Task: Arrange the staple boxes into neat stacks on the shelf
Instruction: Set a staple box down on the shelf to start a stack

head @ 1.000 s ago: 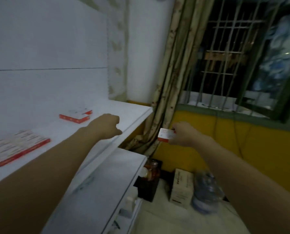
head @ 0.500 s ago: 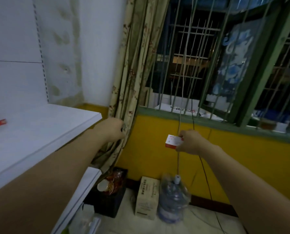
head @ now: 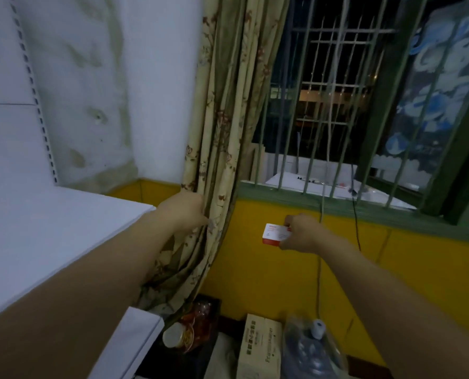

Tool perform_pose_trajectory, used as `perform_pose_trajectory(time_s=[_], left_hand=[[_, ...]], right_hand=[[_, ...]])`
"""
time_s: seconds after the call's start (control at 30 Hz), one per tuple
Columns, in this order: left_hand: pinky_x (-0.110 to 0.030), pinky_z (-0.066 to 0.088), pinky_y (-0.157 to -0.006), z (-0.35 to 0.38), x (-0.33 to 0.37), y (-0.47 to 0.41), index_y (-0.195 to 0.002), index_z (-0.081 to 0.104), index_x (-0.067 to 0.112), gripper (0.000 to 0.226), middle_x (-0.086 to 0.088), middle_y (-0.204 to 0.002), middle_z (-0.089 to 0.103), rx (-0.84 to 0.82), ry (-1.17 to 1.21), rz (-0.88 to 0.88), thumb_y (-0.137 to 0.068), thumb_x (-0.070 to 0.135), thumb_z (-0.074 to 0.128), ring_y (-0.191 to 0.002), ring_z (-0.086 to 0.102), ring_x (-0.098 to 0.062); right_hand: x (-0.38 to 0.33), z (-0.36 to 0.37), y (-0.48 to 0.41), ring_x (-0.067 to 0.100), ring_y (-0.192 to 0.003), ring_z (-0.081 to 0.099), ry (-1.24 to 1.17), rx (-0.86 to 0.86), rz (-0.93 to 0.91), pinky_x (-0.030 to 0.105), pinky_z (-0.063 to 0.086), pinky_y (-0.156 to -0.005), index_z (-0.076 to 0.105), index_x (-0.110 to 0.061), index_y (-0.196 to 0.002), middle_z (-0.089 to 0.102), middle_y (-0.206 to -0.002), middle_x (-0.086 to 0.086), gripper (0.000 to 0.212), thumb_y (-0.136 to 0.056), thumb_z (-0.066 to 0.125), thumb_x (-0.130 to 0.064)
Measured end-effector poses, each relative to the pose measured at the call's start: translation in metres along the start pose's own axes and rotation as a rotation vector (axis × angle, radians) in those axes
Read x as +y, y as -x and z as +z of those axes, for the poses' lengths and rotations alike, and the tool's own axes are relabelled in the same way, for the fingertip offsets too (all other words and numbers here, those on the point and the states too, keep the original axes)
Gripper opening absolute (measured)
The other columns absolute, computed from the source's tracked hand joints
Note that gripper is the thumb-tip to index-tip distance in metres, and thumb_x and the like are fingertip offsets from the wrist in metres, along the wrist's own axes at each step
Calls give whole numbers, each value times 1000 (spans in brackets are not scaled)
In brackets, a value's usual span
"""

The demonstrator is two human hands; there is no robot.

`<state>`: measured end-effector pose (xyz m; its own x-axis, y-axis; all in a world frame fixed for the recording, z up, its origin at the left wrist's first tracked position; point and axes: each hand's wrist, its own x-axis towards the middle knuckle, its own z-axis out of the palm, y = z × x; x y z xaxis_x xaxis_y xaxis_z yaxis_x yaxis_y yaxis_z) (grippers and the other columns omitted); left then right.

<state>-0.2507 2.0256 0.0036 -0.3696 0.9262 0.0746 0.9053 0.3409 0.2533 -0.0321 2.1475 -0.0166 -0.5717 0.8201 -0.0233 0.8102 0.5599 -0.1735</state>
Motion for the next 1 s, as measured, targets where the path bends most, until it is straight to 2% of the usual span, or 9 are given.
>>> perform_pose_trajectory(time_s=[0.13, 0.2, 0.27, 0.37, 0.5, 0.67, 0.77, 0.87, 1.0], left_hand=[[-25, 45, -75, -13, -39, -36, -108, 58, 10, 26, -4, -110, 58, 31, -22, -49, -92, 30, 54, -102, 54, -21], [-22, 39, -68, -17, -59, -48, -97, 57, 14, 18, -2, -100, 54, 46, -45, -82, -92, 31, 54, -101, 51, -21], [-27, 43, -74, -22, -82, -55, -102, 56, 12, 24, -6, -106, 54, 65, -71, -140, -91, 33, 55, -101, 52, -22], [-38, 47, -92, -38, -123, -53, -123, 55, 6, 41, -11, -126, 55, 102, -100, -256, -90, 29, 56, -112, 54, -27], [-38, 45, -96, -63, -177, -22, -127, 51, 8, 42, -10, -131, 52, 171, -79, -435, -92, 30, 55, -117, 51, -27], [-36, 43, -94, -85, -238, 51, -130, 48, 11, 46, -10, -128, 49, 259, -102, -751, -91, 35, 56, -116, 49, -26], [-35, 43, -94, -96, -261, 97, -129, 48, 11, 45, -10, -127, 49, 326, -115, -922, -91, 34, 55, -115, 49, -26], [-34, 43, -92, -101, -274, 139, -126, 50, 10, 41, -10, -124, 51, 387, -121, -1078, -90, 31, 55, -113, 50, -26], [-35, 45, -92, -95, -285, 184, -122, 52, 10, 41, -10, -121, 53, 421, -118, -1242, -88, 31, 59, -111, 51, -25]], right_hand=[[-35, -8, -69, 22, -88, 51, -5, 7, -77, 32, 45, -69, 48, -8, -127, 54, -121, 12, 52, -84, 67, -30], [-57, -10, -101, 22, -82, 49, 15, 3, -132, 32, 41, -65, 52, -5, -121, 57, -115, 15, 45, -85, 65, -29], [-86, -13, -127, 23, -79, 47, 38, -9, -199, 29, 36, -60, 54, -4, -114, 57, -109, 16, 41, -85, 65, -31], [-139, -14, -162, 23, -82, 48, 56, -11, -336, 29, 37, -61, 54, -4, -115, 56, -103, 13, 46, -83, 65, -36], [-230, -8, -186, 27, -95, 55, 74, 16, -552, 30, 39, -69, 56, -6, -113, 60, -109, 14, 47, -81, 65, -40], [-351, 13, -192, 21, -92, 60, -57, -73, -846, 26, 45, -71, 63, -15, -104, 66, -105, 3, 45, -72, 73, -46], [-417, 20, -174, 21, -89, 54, -76, -79, -1038, 25, 40, -62, 57, -11, -115, 58, -116, 10, 47, -75, 73, -29], [-470, 30, -145, 25, -101, 52, -125, -111, -1217, 24, 36, -70, 51, -12, -125, 47, -121, 13, 53, -78, 71, -27], [-513, 50, -104, 21, -95, 49, -193, -185, -1398, 25, 39, -73, 51, -13, -125, 43, -120, 11, 53, -78, 71, -29]])
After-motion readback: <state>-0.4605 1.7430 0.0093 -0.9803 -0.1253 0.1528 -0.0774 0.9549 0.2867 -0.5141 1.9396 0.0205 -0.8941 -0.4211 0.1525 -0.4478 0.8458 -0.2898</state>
